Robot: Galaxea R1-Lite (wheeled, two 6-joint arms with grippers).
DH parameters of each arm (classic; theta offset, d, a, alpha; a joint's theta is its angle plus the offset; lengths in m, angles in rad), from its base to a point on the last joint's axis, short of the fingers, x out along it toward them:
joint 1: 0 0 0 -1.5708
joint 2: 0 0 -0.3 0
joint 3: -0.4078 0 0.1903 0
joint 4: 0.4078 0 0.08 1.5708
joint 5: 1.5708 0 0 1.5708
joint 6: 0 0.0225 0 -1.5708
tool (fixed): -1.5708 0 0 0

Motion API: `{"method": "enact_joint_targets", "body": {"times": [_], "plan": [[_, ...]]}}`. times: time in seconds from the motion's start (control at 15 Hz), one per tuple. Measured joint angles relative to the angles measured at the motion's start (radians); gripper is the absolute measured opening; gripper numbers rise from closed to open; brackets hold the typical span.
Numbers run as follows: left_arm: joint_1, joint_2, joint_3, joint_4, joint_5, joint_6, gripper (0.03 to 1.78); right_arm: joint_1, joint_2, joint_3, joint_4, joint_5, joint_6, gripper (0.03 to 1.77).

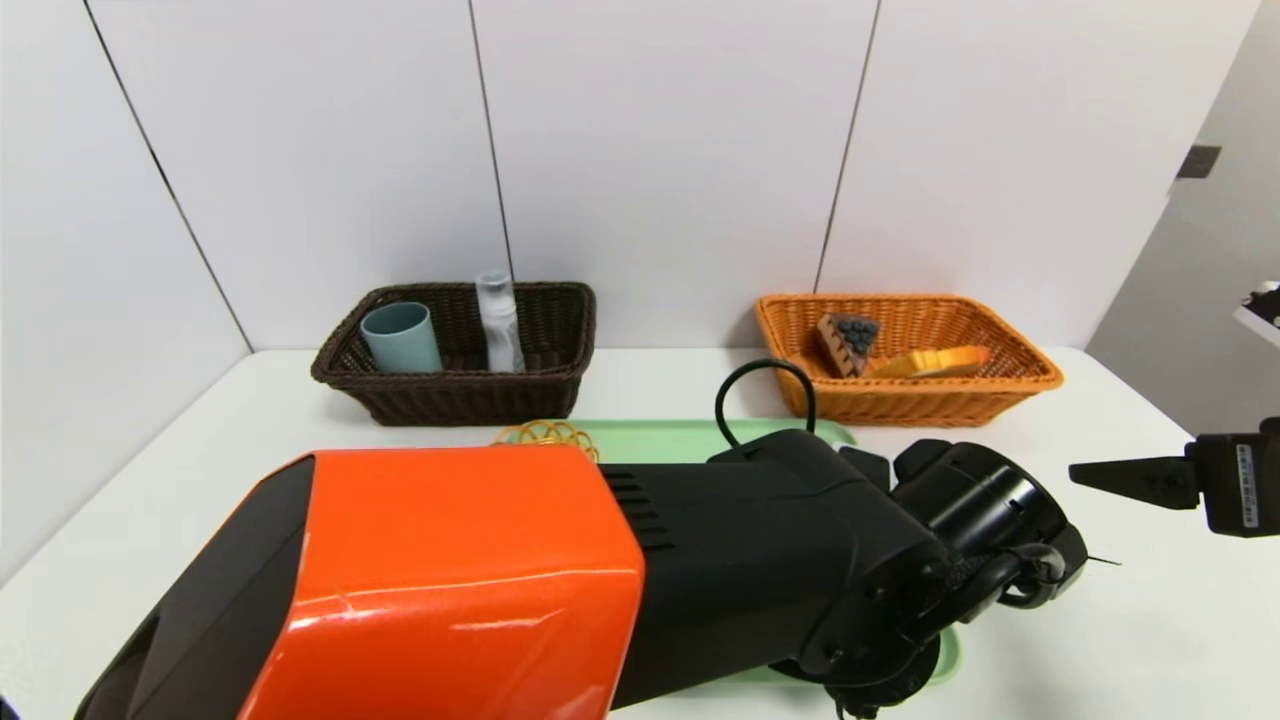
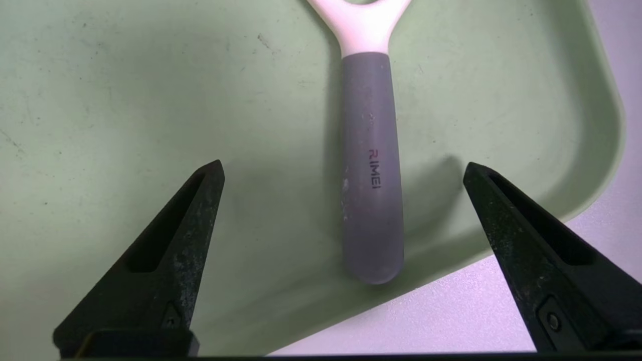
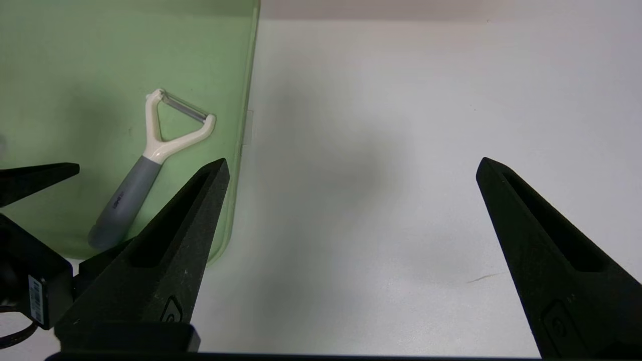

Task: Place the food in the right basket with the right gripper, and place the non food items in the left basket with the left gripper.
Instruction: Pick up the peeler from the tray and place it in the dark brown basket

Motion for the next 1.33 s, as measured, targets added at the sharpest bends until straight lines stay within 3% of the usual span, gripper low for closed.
{"method": "enact_joint_targets", "body": {"times": [0.73,1.0,1.2,1.27,1.33], "plan": [[0.0,0.013,0.0,-0.003,0.005,-0.007,1.63,0.001,-0.027,0.002,0.003,0.0,-0.001,1.7],[0.0,0.017,0.0,-0.007,0.004,-0.011,1.02,0.003,-0.034,0.002,0.005,0.0,-0.002,1.7],[0.0,0.016,0.0,-0.007,0.003,-0.013,0.74,0.008,-0.037,0.002,0.007,0.0,-0.002,1.7],[0.0,0.013,0.0,-0.005,0.003,-0.014,0.32,0.009,-0.038,0.003,0.006,0.001,-0.002,1.7],[0.001,0.009,0.0,0.0,0.003,-0.014,0.29,0.01,-0.038,0.003,0.006,0.0,-0.002,1.7]]}}
